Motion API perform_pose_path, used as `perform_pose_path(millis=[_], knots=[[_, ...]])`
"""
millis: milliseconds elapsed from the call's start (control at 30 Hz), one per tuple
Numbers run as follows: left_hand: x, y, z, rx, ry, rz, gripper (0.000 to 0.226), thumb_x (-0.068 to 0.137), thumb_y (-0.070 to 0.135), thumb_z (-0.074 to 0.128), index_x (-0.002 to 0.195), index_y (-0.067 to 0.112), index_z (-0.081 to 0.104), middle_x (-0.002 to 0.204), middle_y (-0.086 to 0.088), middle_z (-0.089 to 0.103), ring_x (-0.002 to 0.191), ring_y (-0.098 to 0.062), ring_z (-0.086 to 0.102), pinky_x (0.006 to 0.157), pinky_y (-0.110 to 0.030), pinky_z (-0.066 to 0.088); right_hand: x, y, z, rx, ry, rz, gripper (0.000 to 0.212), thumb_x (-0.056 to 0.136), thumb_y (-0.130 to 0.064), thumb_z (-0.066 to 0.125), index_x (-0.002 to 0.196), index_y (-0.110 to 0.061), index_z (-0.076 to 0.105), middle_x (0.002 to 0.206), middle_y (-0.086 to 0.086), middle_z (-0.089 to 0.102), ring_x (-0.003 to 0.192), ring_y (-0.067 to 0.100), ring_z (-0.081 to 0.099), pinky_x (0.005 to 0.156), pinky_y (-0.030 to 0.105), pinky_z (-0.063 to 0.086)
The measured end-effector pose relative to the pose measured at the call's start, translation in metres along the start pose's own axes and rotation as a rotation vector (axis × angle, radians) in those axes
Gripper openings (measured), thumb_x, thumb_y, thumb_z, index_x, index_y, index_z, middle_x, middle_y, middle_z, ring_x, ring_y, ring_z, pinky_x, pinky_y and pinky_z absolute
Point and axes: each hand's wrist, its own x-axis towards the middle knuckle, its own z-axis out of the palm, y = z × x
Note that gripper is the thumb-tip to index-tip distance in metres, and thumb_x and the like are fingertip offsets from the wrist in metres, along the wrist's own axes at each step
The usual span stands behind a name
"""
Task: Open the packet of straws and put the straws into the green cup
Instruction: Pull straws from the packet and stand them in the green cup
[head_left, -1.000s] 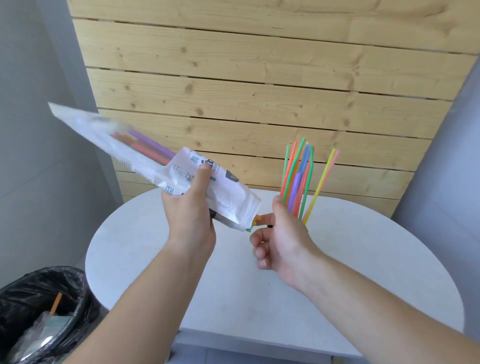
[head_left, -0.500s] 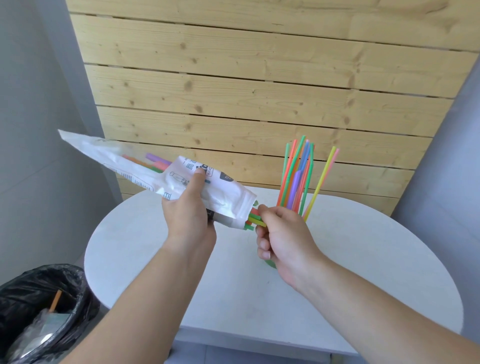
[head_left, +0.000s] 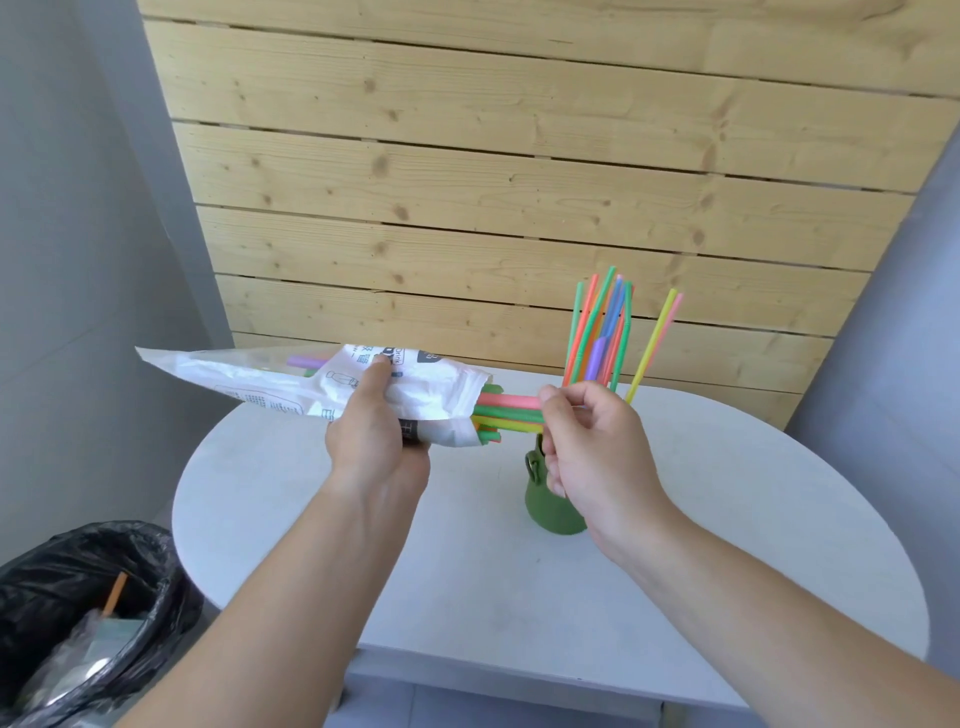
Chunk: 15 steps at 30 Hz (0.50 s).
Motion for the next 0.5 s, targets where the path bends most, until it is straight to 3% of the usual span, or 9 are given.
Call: perform_pose_path(millis=[167,267,367,500], knots=[[0.002,-0.005,0.0,0.017,0.018,-0.034,0.023,0.097,0.019,0.073,0.119,0.011,0.069,0.122,-0.007,0.079,0.102,-0.023,0.08,0.092,-0.04,0.064,-0.005,-0.002,0.002,0.006,-0.059,0.034,0.033,0.095,-0.043,0.06,0.087,-0.011,0.055,0.056,0.002,0.052,0.042,0.019,0.042,0.04,0.026,0.034],[0.004,-0.006,0.0,0.024,0.031,-0.039,0.018,0.096,0.019,0.075,0.112,0.012,0.069,0.119,-0.006,0.079,0.101,-0.023,0.08,0.091,-0.04,0.064,-0.007,0.0,0.005,-0.016,-0.048,-0.014,0.026,0.095,-0.034,0.064,0.093,-0.008,0.06,0.056,0.003,0.055,0.039,0.018,0.042,0.039,0.026,0.035],[0.006,-0.004,0.0,0.021,0.034,-0.032,0.02,0.096,0.02,0.076,0.113,0.012,0.069,0.116,-0.006,0.079,0.095,-0.023,0.079,0.095,-0.043,0.063,-0.004,0.004,0.002,-0.006,0.002,-0.064,0.018,0.095,-0.03,0.064,0.086,-0.014,0.062,0.055,-0.001,0.055,0.04,0.016,0.044,0.044,0.03,0.038],[0.005,-0.005,0.0,0.018,0.041,-0.039,0.016,0.096,0.02,0.076,0.108,0.013,0.069,0.108,-0.004,0.079,0.088,-0.022,0.078,0.094,-0.042,0.064,-0.003,0.011,0.002,-0.045,0.015,-0.148,0.028,0.086,-0.053,0.064,0.079,-0.026,0.059,0.057,-0.008,0.056,0.048,0.017,0.049,0.056,0.035,0.042]])
